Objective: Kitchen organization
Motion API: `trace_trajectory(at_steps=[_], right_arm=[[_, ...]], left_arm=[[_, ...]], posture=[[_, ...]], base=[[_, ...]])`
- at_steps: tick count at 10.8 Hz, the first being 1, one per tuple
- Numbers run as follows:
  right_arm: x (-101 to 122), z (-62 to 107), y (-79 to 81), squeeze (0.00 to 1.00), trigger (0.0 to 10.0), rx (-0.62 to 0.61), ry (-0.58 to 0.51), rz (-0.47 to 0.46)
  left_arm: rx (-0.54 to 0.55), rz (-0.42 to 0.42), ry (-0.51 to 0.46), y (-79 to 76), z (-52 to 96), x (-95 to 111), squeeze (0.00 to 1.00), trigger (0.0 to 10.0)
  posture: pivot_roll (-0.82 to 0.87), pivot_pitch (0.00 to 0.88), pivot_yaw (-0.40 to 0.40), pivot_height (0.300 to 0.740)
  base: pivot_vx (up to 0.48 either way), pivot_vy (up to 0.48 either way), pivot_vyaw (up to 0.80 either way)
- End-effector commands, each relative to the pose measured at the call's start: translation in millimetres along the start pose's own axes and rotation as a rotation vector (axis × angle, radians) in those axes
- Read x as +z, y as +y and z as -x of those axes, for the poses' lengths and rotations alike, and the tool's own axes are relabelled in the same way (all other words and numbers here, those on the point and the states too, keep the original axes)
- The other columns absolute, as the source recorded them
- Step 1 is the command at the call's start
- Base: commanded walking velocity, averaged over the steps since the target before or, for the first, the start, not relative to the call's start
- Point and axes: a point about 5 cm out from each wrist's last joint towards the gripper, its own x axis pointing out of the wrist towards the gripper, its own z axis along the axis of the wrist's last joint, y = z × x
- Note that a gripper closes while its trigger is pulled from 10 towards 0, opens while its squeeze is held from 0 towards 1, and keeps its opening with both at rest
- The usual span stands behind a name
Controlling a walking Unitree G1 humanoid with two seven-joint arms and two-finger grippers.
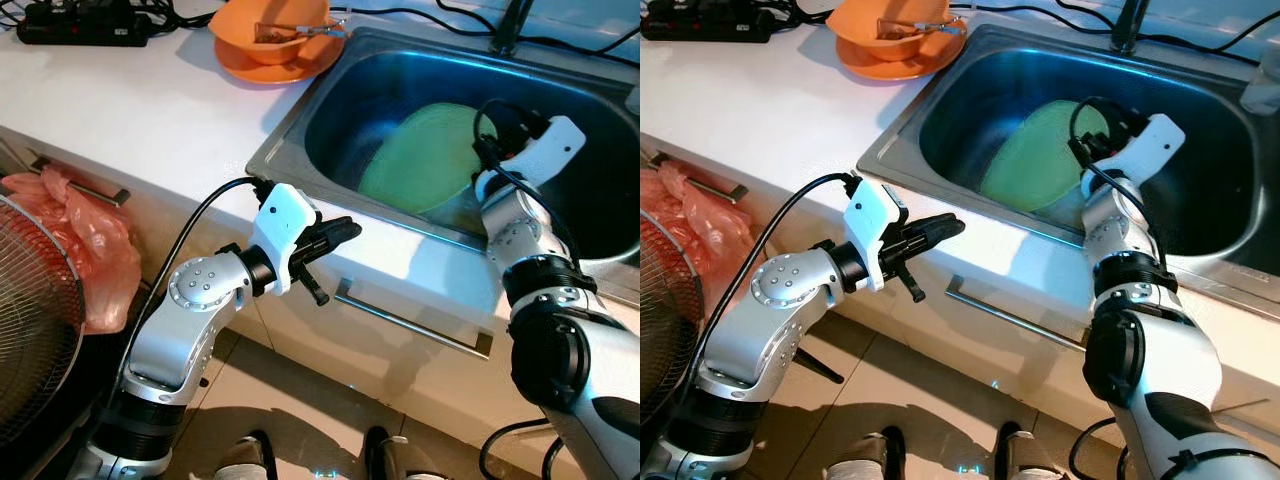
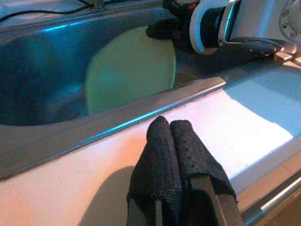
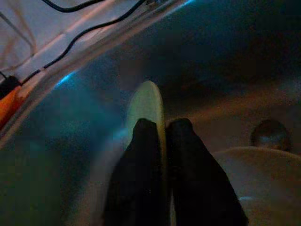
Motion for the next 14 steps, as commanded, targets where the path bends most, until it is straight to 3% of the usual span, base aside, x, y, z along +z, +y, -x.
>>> trace_trajectory(at_steps=[1, 8, 10, 12, 14], right_arm=[[-18.2, 3.9, -5.2, 1.0, 10.0, -0.012, 0.053, -0.025], [-16.6, 2.8, -5.8, 1.0, 10.0, 0.006, 0.055, -0.054], [-12.6, 1.8, -6.2, 1.0, 10.0, 0.019, 0.05, -0.052], [-16.2, 2.6, -2.5, 1.0, 10.0, 0.069, 0.073, -0.023], [-19.3, 3.9, 4.4, 1.0, 10.0, 0.154, 0.089, 0.046]], left_arm=[[-0.009, -0.01, -0.007, -1.0, 1.4, 4.3, 0.0, 10.0], [0.051, -0.016, -0.031, 5.6, -1.4, 6.9, 0.0, 10.0], [0.159, -0.029, -0.061, 18.8, -3.3, 10.6, 0.0, 10.0], [0.292, -0.029, -0.101, 34.6, -0.4, 13.6, 1.0, 10.0], [0.343, -0.024, -0.115, 42.0, -1.8, 12.4, 1.0, 10.0]], posture=[[0.07, 0.218, 0.064, 0.74], [0.06, 0.183, 0.05, 0.74], [0.05, 0.16, 0.036, 0.74], [0.05, 0.139, 0.028, 0.74], [0.03, 0.113, 0.018, 0.74]], base=[[0.0, 0.0, 0.0], [0.0, 0.0, 0.0], [0.0, 0.0, 0.0], [0.0, 0.0, 0.0], [0.0, 0.0, 0.0]])
